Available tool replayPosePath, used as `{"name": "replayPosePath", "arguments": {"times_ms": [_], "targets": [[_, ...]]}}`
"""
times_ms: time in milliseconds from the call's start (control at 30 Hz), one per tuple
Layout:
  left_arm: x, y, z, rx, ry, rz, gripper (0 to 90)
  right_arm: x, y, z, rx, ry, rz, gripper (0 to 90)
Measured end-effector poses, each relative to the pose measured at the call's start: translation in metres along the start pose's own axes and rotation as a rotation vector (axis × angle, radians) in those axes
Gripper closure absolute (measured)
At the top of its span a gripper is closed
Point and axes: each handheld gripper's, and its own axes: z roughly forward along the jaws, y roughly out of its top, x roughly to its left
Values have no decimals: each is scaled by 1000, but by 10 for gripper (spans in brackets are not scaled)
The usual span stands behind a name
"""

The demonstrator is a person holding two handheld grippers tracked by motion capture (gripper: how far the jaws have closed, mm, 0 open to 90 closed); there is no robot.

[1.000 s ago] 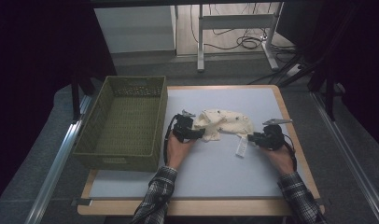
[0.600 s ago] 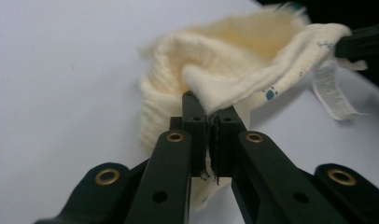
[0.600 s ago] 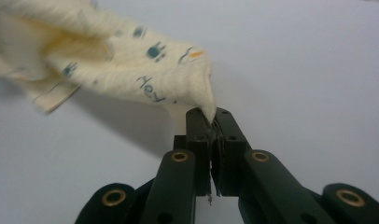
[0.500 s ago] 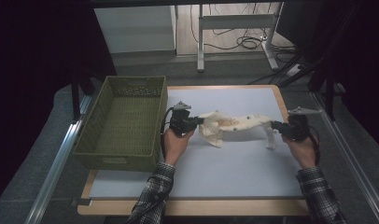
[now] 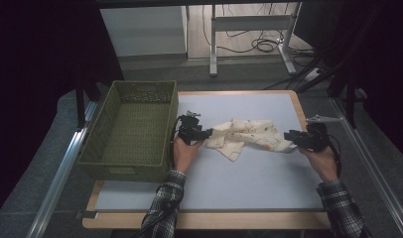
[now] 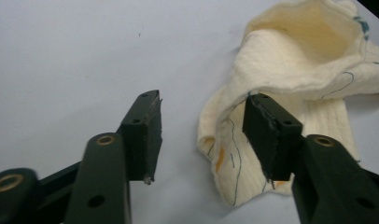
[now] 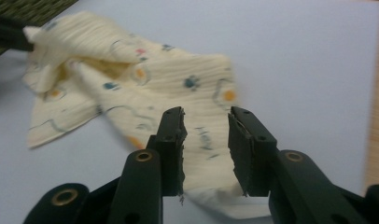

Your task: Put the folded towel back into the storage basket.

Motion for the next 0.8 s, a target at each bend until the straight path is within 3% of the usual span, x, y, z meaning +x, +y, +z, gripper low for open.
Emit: {"name": "replayPosePath", "arguments": {"times_ms": [100,267,533,700,767,800], "targets": [[-1,0,-1,6,13,20,419,13,-4,8,6,35,-29,625],[-3,-6,3,25,-9,63,417,45,-15,34,25,116,-105,626],[0,-15,11,52,-34,59,461,107,-20,75,46,249,-224,620],[4,-22,12,62,-55,47,545,129,-21,95,63,281,-254,608],[5,-26,13,48,-68,44,564,135,-23,100,78,274,-277,623],[6,-27,12,47,-83,39,604,139,-25,103,90,250,-310,684]]}}
